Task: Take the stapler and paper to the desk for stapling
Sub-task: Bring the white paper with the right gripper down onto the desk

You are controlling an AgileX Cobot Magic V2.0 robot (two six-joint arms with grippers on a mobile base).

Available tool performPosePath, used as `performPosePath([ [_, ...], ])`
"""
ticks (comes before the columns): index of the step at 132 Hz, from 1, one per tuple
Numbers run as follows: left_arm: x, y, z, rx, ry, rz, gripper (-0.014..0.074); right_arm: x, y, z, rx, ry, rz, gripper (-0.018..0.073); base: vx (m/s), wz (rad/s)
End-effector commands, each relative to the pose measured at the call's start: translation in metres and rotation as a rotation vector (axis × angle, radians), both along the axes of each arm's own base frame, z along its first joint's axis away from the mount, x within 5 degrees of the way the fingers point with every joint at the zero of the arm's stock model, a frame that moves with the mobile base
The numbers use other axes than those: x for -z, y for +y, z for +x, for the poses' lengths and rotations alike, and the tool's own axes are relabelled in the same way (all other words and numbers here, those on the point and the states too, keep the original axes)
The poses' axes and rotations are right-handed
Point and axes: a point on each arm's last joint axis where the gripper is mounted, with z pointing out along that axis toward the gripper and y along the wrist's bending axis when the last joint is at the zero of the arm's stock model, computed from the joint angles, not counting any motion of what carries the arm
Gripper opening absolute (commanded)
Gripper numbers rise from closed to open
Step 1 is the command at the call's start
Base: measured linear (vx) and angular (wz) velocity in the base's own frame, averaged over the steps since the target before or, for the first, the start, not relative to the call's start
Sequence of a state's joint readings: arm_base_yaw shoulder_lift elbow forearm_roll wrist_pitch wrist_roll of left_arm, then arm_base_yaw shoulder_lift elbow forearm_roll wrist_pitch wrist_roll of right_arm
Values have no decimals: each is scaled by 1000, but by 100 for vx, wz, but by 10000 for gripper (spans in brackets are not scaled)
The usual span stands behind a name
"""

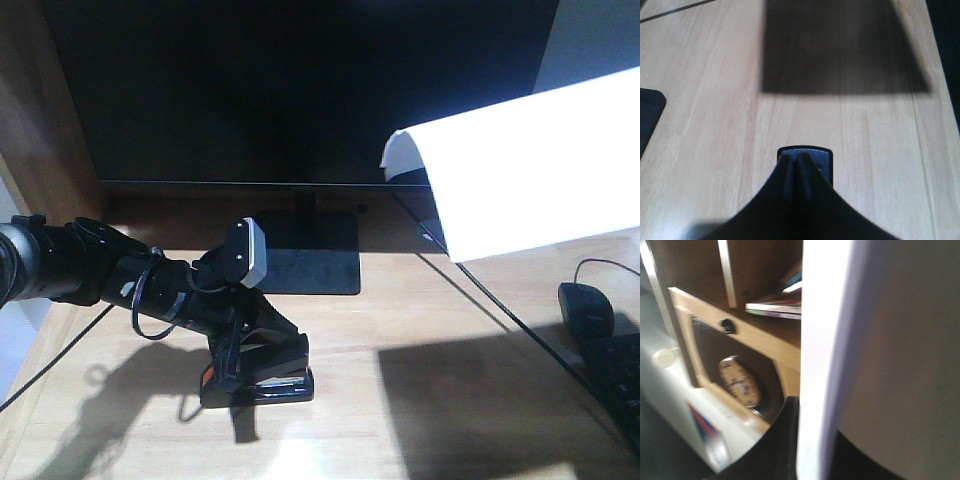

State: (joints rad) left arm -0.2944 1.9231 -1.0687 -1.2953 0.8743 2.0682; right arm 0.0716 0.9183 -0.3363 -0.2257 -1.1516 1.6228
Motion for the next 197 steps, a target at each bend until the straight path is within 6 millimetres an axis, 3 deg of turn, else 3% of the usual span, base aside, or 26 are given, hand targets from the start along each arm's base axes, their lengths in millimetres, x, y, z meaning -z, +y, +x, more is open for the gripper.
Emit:
performPosePath([
  [1, -25, -4, 1, -11, -29, -76, -6, -9, 1, 5, -35, -137, 28, -3, 0, 0],
  [22, -25, -4, 1, -11, -29, -76, -6, 10, 1, 27, -53, -30, 4, -3, 0, 0],
  [49, -25, -4, 1, -11, -29, -76, -6, 35, -22, 43, -86, 129, -74, -3, 0, 0],
  [77, -25, -4, 1, -11, -29, -76, -6, 68, -24, 48, -233, 308, -269, -3, 0, 0],
  [128, -25, -4, 1, -11, -29, -76, -6, 124, -7, 46, -565, 527, -483, -3, 0, 0],
  [149, -25, -4, 1, -11, -29, -76, -6, 128, 0, 44, -623, 536, -512, -3, 0, 0],
  [184, -25, -4, 1, -11, -29, -76, -6, 122, 46, 39, -749, 435, -530, -3, 0, 0],
  [197, -25, -4, 1, -11, -29, -76, -6, 123, 51, 41, -729, 432, -551, -3, 0, 0],
])
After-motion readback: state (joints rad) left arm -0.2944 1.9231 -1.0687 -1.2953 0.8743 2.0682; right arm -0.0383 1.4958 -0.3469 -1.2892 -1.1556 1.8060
